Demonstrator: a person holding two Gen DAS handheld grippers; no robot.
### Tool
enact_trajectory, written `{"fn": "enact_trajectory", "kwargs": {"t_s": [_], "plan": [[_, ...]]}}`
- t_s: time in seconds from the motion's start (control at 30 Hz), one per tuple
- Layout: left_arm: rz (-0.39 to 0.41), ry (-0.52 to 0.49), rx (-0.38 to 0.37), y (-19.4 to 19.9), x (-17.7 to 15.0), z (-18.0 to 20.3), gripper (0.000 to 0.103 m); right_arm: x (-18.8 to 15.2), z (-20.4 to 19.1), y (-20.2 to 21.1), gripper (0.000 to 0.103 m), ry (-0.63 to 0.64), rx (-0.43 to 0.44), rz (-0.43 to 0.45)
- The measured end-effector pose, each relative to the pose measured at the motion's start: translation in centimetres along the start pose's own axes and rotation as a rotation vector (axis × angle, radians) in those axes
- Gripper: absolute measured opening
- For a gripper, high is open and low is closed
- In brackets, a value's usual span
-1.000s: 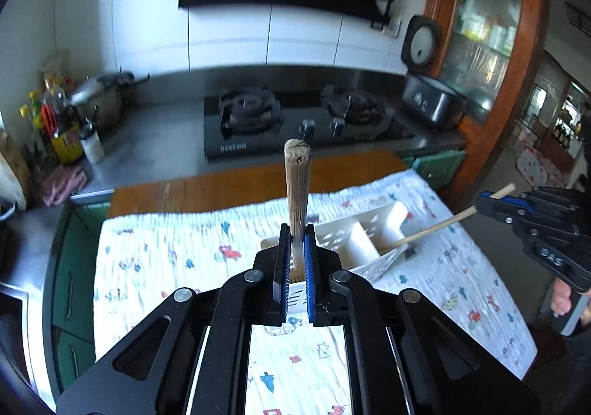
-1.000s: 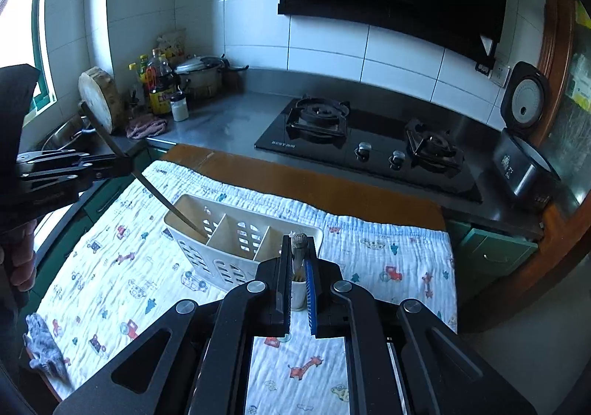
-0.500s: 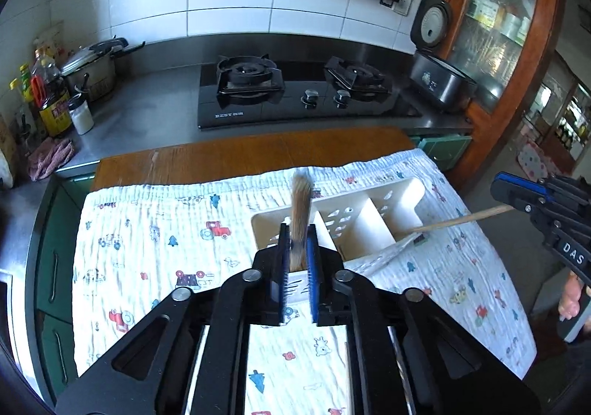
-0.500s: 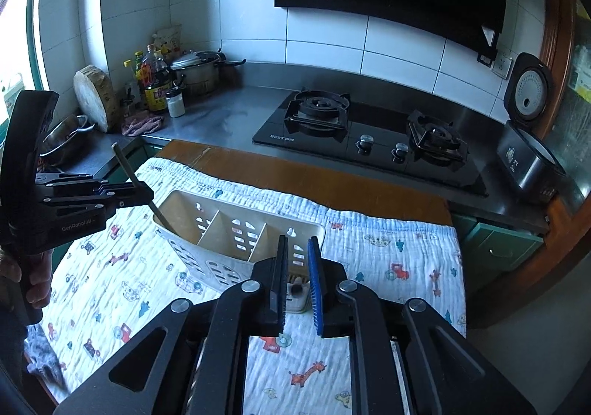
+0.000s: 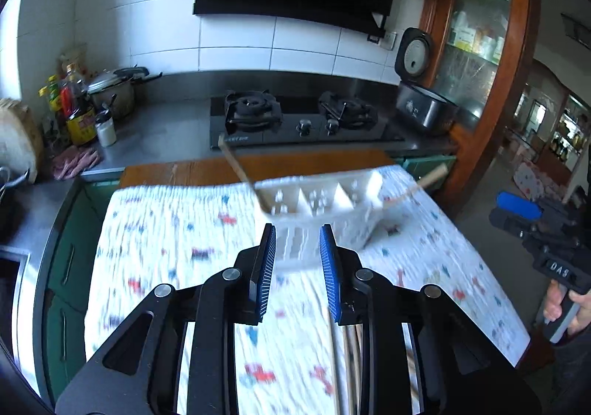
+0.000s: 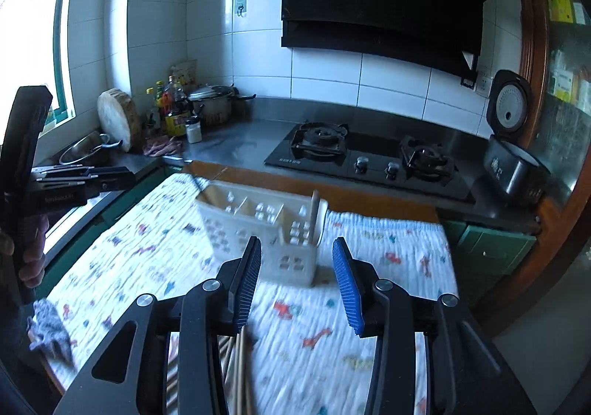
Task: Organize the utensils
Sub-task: 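Move both open tools back down to the remaining chopsticks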
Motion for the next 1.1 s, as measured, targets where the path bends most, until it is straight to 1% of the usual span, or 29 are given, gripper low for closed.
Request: {"fn": "enact_trajectory", "kwargs": {"t_s": [0.07,0.23,0.27,0.33,0.4,0.5,0.57,0.6,0.67,0.7,0.8,0.9,1.0,1.1], "plan": [[-0.004,0.013,-0.026,1.0,-2.1,0.3,0.025,-2.5,-0.6,0.8,0.039,-0.008,0.012,-0.006],[-0.024,0.027,-0.044,2.8,-7.6,1.3,0.025,-9.1,-2.2,2.2,0.039,-0.026,0.032,-0.045],[-0.031,0.017,-0.044,3.1,-8.9,1.6,0.025,-10.5,-2.5,2.3,0.039,-0.027,0.039,-0.057],[-0.038,0.006,-0.013,3.5,-11.2,2.0,0.025,-13.2,-3.0,2.5,0.039,-0.033,0.026,-0.078],[-0.058,0.026,-0.024,3.7,-13.4,2.0,0.025,-15.6,-3.6,2.5,0.033,-0.042,0.040,-0.109],[-0.078,0.049,-0.007,3.8,-16.3,1.8,0.025,-18.5,-4.3,2.5,0.030,-0.028,0.031,-0.136],[-0.106,0.083,-0.031,3.6,-17.9,1.6,0.025,-19.8,-4.5,2.3,0.027,-0.026,0.025,-0.145],[-0.112,0.079,-0.047,3.7,-18.8,1.7,0.025,-20.5,-4.7,2.1,0.024,-0.019,0.026,-0.160],[-0.132,0.069,-0.040,3.5,-20.2,1.9,0.024,-21.6,-4.6,2.0,0.024,-0.006,0.002,-0.167],[-0.143,0.062,-0.054,3.4,-20.8,2.2,0.023,-22.0,-4.5,1.8,0.024,-0.002,-0.002,-0.174],[-0.173,0.056,-0.068,2.8,-22.2,2.7,0.023,-23.1,-4.0,1.4,0.023,-0.028,0.003,-0.190],[-0.199,0.061,-0.084,1.9,-23.1,3.2,0.023,-23.7,-3.7,0.9,0.023,-0.042,0.004,-0.203],[-0.220,0.061,-0.082,0.9,-23.7,3.5,0.023,-24.0,-3.6,0.7,0.023,-0.057,0.018,-0.207],[-0.242,0.064,-0.061,-0.3,-24.2,3.6,0.023,-24.1,-3.6,0.3,0.022,-0.056,0.023,-0.216]]}}
Point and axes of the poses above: each gripper's, at about its wrist camera, not at the fingertips, and y roughly against the way its jaws point, z to its right, x to its top, the point moved 4 cm from there along -y, roughly the way its jaws point, and after that the axes turned 2 degrees about z, right-handed, at the moved point
